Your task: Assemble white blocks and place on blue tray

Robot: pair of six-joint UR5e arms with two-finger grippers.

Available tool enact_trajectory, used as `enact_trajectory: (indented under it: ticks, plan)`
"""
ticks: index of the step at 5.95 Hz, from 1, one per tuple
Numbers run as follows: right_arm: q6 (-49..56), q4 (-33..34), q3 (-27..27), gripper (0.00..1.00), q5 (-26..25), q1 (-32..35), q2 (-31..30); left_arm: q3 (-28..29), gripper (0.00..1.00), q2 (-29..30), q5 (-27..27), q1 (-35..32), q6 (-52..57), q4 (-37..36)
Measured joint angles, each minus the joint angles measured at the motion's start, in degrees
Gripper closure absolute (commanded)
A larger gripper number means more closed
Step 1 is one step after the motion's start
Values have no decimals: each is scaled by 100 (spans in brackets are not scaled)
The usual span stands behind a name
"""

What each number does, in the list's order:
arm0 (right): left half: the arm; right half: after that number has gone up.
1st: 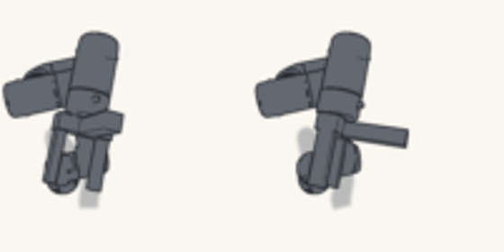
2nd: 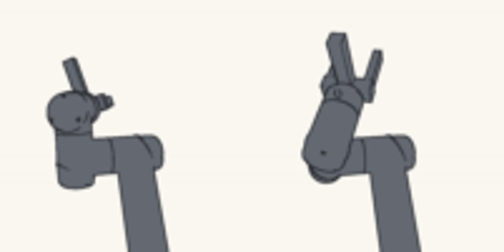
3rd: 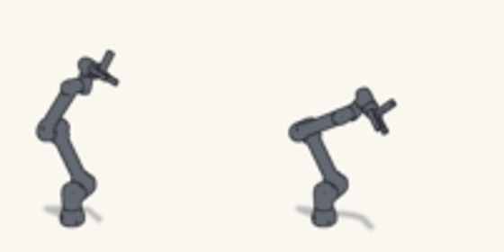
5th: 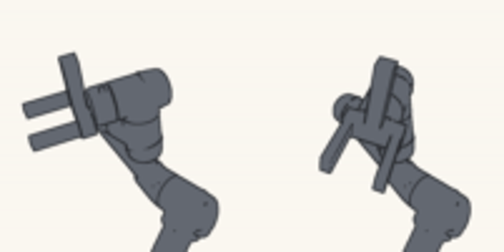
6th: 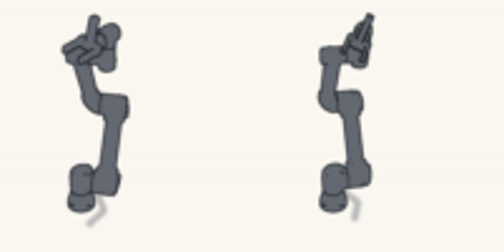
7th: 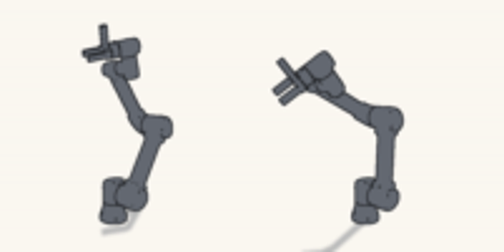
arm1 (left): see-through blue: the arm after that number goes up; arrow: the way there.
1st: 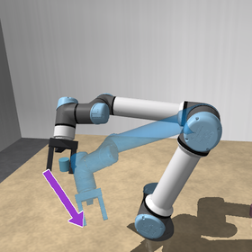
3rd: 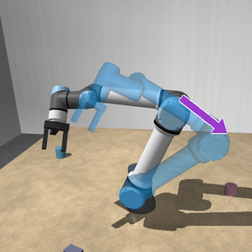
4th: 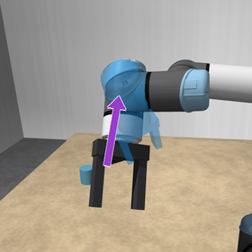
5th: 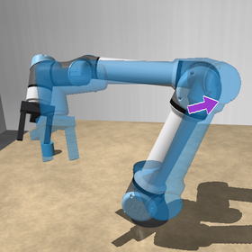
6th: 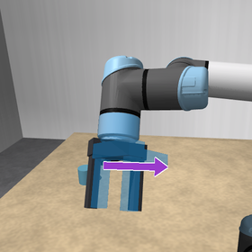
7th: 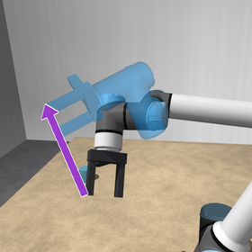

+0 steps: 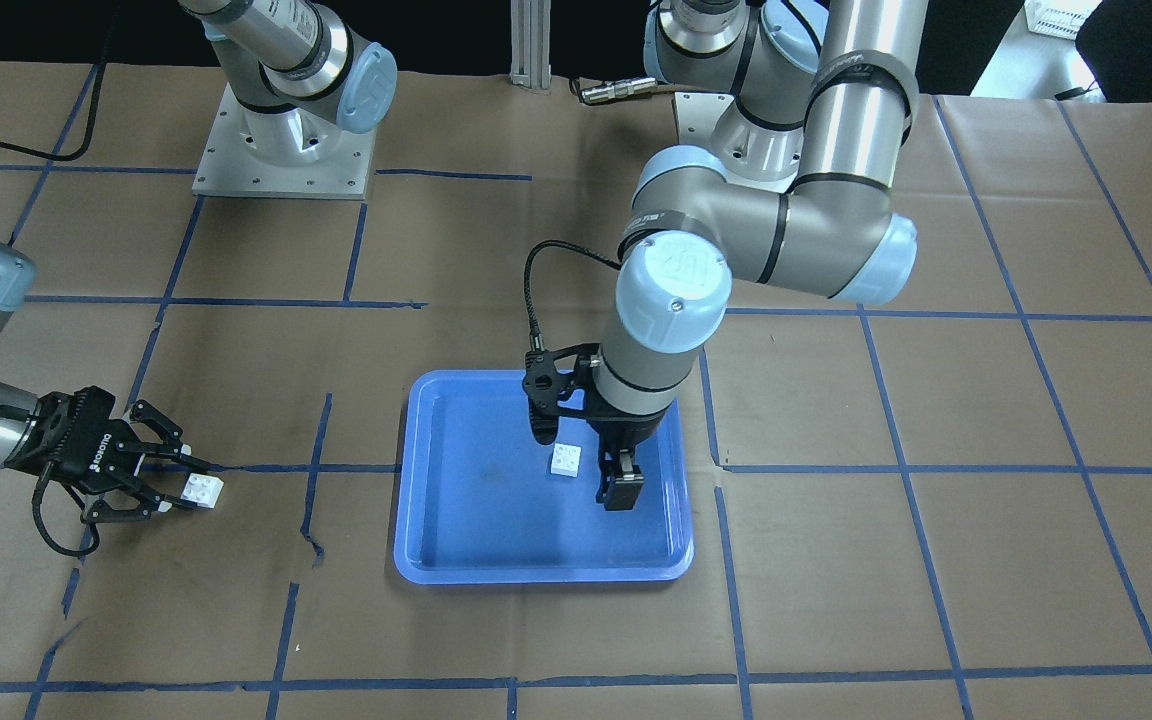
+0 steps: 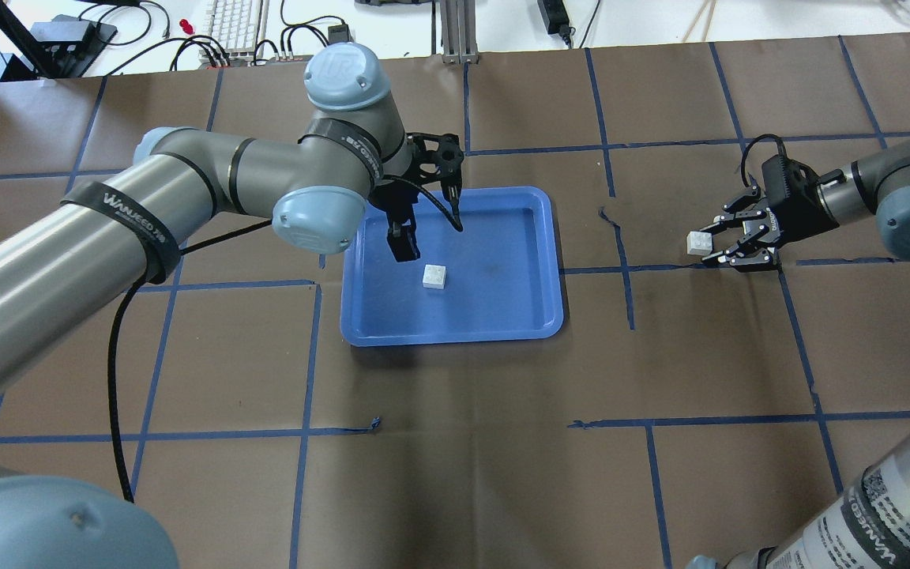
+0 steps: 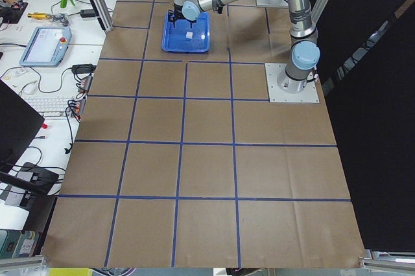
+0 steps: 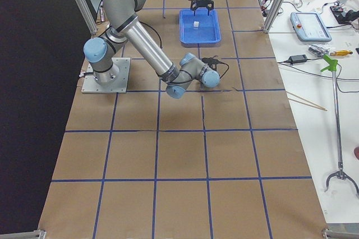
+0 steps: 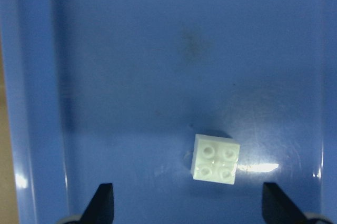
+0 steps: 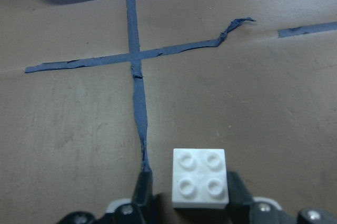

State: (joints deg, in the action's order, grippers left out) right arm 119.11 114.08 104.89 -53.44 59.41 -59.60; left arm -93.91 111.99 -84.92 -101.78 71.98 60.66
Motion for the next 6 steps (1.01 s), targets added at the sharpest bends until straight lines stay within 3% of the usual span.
enact_trajectory:
  ticks: [3,6]
  plan:
    - [-7,12,-14,73,5,10,-63,293,0,-1388,91,806,-1103,2264]
    - [-59,-113,37,71,44,301,-841,258,0,-2035,-423,924,-3932,2975]
